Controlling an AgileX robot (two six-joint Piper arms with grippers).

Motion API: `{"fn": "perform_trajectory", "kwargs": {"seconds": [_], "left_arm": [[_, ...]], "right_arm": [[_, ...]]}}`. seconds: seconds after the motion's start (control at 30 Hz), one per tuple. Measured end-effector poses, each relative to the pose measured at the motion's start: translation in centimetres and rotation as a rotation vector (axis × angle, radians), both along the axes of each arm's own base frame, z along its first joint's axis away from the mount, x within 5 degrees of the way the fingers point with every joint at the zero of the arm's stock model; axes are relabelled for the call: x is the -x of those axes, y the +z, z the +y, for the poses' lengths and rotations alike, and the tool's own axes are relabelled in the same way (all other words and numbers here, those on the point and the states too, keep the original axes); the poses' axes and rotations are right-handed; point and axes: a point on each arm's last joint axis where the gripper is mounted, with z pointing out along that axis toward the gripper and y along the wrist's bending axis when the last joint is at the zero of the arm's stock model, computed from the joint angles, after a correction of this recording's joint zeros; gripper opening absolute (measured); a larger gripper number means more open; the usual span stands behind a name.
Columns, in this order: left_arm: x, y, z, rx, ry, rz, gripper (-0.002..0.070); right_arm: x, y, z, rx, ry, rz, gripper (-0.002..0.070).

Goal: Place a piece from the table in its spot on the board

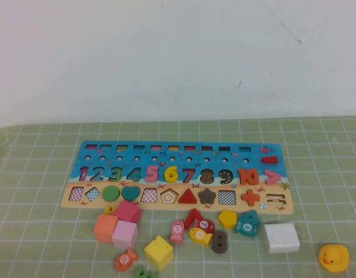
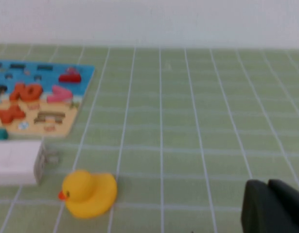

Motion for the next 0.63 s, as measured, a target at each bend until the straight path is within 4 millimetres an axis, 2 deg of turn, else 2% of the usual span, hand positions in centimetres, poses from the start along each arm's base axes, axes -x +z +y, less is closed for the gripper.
{"fn": "perform_trajectory", "kwargs": {"seconds": [0.63], "left_arm": [[0.00,0.00,0.00,0.000,0.000,0.000,-0.0003]], "right_arm": [[0.10,-0.23,-0.01,-0.001,-0.002,0.032,-0.0001]]}}
